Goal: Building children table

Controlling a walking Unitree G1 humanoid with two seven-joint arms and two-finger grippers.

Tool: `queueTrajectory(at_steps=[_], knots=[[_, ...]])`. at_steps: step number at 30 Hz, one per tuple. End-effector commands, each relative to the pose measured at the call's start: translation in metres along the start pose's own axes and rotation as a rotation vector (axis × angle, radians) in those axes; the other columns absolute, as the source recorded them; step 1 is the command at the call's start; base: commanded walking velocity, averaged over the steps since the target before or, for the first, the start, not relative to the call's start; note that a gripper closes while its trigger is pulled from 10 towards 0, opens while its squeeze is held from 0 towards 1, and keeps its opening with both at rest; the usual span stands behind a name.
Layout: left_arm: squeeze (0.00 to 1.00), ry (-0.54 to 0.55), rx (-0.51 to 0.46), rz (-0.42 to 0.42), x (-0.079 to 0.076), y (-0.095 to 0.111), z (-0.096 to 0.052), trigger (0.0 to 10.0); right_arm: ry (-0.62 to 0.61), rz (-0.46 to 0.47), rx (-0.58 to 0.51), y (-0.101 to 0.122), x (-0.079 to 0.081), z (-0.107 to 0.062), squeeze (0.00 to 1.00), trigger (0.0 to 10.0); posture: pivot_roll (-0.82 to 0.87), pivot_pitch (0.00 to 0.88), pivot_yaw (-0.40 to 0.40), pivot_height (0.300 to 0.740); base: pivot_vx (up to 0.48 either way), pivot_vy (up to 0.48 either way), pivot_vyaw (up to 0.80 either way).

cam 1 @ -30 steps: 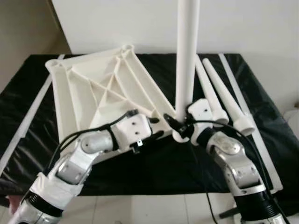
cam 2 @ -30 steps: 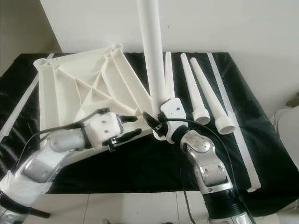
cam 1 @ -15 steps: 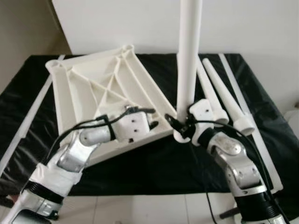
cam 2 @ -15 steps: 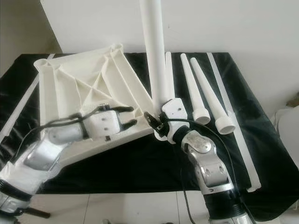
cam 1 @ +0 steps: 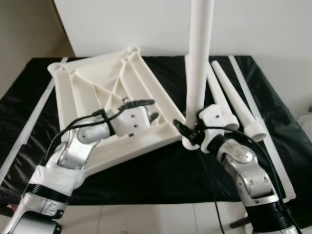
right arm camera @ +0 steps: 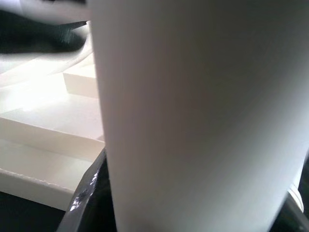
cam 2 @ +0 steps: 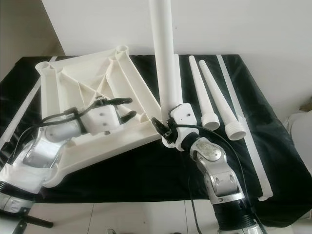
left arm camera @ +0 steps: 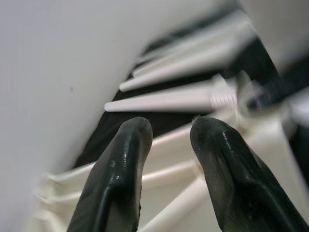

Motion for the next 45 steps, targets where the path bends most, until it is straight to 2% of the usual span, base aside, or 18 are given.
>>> queueTrajectory(at_steps=[1, 2, 5, 6, 7, 9, 10, 11, 12, 14, 19, 25, 26, 29, 30, 34, 40, 45], knots=[[0.0, 0.188, -0.069, -0.254, 0.017, 0.005, -0.003, 10.0, 0.002, 0.014, -0.007, 0.0, 0.001, -0.002, 0.0, 10.0, -0.06, 0.14, 0.051, 0.74, 0.0, 0.0, 0.0], [0.0, 0.188, -0.069, -0.254, 0.017, 0.005, -0.003, 10.0, 0.002, 0.014, -0.007, 0.0, 0.001, -0.002, 0.0, 10.0, -0.06, 0.14, 0.051, 0.74, 0.0, 0.0, 0.0], [0.0, 0.19, -0.185, -0.599, 0.019, 0.016, 0.001, 10.0, 0.002, 0.014, -0.006, 0.0, 0.001, -0.003, 0.0, 10.0, -0.07, 0.138, 0.053, 0.74, 0.0, 0.0, 0.0], [0.0, 0.19, -0.185, -0.599, 0.019, 0.016, 0.001, 10.0, 0.002, 0.014, -0.006, 0.0, 0.001, -0.003, 0.0, 10.0, -0.07, 0.138, 0.053, 0.74, 0.0, 0.0, 0.0], [0.0, 0.245, -0.233, -0.763, 0.027, 0.015, 0.002, 10.0, 0.002, 0.012, -0.006, 0.001, 0.001, -0.003, 0.0, 10.0, -0.07, 0.138, 0.054, 0.74, 0.0, 0.0, 0.0], [0.0, 0.264, -0.253, -0.829, 0.03, 0.015, 0.002, 10.0, 0.001, 0.012, -0.006, 0.001, 0.0, -0.003, 0.0, 10.0, -0.07, 0.138, 0.054, 0.74, 0.0, 0.0, 0.0], [0.0, 0.285, -0.265, -0.907, 0.032, 0.012, 0.003, 10.0, 0.0, 0.011, -0.007, 0.001, 0.0, -0.003, 0.0, 10.0, -0.08, 0.136, 0.052, 0.74, 0.0, 0.0, 0.0], [0.41, 0.311, -0.272, -0.968, 0.034, 0.008, 0.002, 10.0, -0.003, 0.009, -0.007, 0.001, -0.001, -0.004, 0.0, 10.0, -0.08, 0.135, 0.052, 0.74, 0.0, 0.0, 0.0], [1.0, 0.327, -0.274, -1.01, 0.036, 0.005, 0.002, 10.0, -0.004, 0.007, -0.006, 0.001, -0.001, -0.004, 0.0, 10.0, -0.08, 0.132, 0.052, 0.74, 0.0, 0.0, 0.0], [1.0, 0.338, -0.275, -1.036, 0.037, 0.002, 0.002, 10.0, -0.006, 0.006, -0.006, 0.001, -0.001, -0.004, 0.0, 10.0, -0.08, 0.132, 0.052, 0.74, 0.0, 0.0, 0.0], [1.0, 0.342, -0.356, -1.237, 0.044, 0.004, -0.003, 10.0, -0.003, 0.002, -0.006, 0.001, -0.001, -0.004, 0.0, 10.0, -0.08, 0.121, 0.044, 0.74, 0.0, 0.0, 0.0], [1.0, 0.214, -0.436, -1.309, 0.037, 0.029, -0.005, 10.0, 0.006, -0.004, -0.005, 0.001, -0.002, -0.004, 0.0, 10.0, -0.08, 0.115, 0.038, 0.74, 0.0, 0.0, 0.0], [0.0, 0.167, -0.466, -1.32, 0.033, 0.038, -0.006, 10.0, 0.008, -0.005, -0.005, 0.001, -0.002, -0.003, 0.0, 10.0, -0.08, 0.113, 0.034, 0.74, 0.0, 0.0, 0.0], [0.0, 0.122, -0.504, -1.371, 0.027, 0.047, -0.007, 10.0, 0.013, -0.006, -0.006, 0.002, -0.001, -0.003, 0.0, 10.0, -0.08, 0.111, 0.03, 0.74, 0.0, 0.0, 0.0], [1.0, 0.161, -0.498, -1.439, 0.026, 0.042, -0.005, 10.0, 0.017, -0.008, -0.006, 0.002, -0.001, -0.002, 0.0, 10.0, -0.08, 0.11, 0.03, 0.74, 0.0, 0.0, 0.0], [1.0, 0.205, -0.505, -1.542, 0.023, 0.036, -0.003, 10.0, 0.021, -0.009, -0.006, 0.002, 0.0, -0.003, 0.0, 10.0, -0.08, 0.109, 0.031, 0.74, 0.0, 0.0, 0.0], [1.0, 0.235, -0.486, -1.621, 0.011, 0.033, -0.001, 10.0, 0.027, -0.007, -0.003, 0.001, 0.002, -0.004, 0.0, 10.0, -0.08, 0.113, 0.03, 0.74, 0.0, 0.0, 0.0], [1.0, 0.227, -0.484, -1.627, 0.011, 0.035, -0.003, 10.0, 0.031, -0.006, 0.001, 0.0, 0.003, -0.005, 0.0, 10.0, -0.08, 0.115, 0.029, 0.74, 0.0, 0.0, 0.0]])
Point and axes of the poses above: a point about 5 cm out from each wrist's last joint towards the gripper, its own z axis pointing out of the wrist towards the gripper, its own y axis along the axis of the wrist's last joint, x = y × z, the point moved 5 cm from there along z, pointing out of the wrist towards the gripper, and after that the axes turned 3 degrees about -z, right-handed, at the moved point
